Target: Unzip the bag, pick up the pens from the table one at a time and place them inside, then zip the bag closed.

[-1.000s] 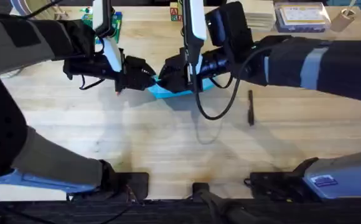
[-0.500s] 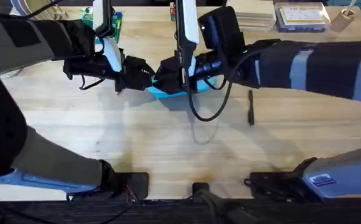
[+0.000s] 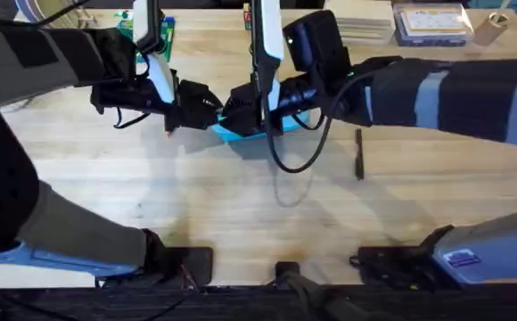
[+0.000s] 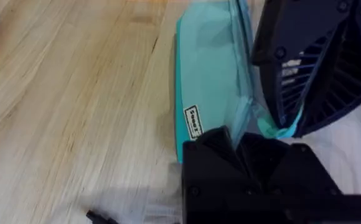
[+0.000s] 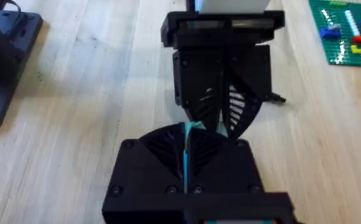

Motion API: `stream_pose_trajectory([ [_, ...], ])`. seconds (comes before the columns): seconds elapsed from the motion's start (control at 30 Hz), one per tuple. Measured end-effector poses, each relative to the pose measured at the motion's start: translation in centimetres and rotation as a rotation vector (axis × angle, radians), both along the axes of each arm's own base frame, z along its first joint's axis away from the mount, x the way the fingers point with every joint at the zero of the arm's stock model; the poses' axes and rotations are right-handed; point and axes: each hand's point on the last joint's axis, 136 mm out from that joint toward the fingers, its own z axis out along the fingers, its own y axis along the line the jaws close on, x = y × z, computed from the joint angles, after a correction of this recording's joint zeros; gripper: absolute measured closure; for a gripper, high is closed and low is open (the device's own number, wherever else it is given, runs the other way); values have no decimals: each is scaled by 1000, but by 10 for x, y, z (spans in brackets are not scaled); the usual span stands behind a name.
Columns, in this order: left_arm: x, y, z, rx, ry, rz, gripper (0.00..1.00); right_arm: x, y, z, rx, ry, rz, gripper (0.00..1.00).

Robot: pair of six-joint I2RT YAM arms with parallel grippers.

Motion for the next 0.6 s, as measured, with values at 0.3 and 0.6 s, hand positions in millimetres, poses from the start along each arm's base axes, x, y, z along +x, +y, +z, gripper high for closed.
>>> stream_pose_trajectory([
  [0.3, 0, 0, 0, 0, 2, 0, 958, -9, -6, -11, -42, 64, 1, 971],
  [0.6, 2, 0, 1, -2, -10, -1, 958, -32, -5, -19, -75, 154, 46, 243],
])
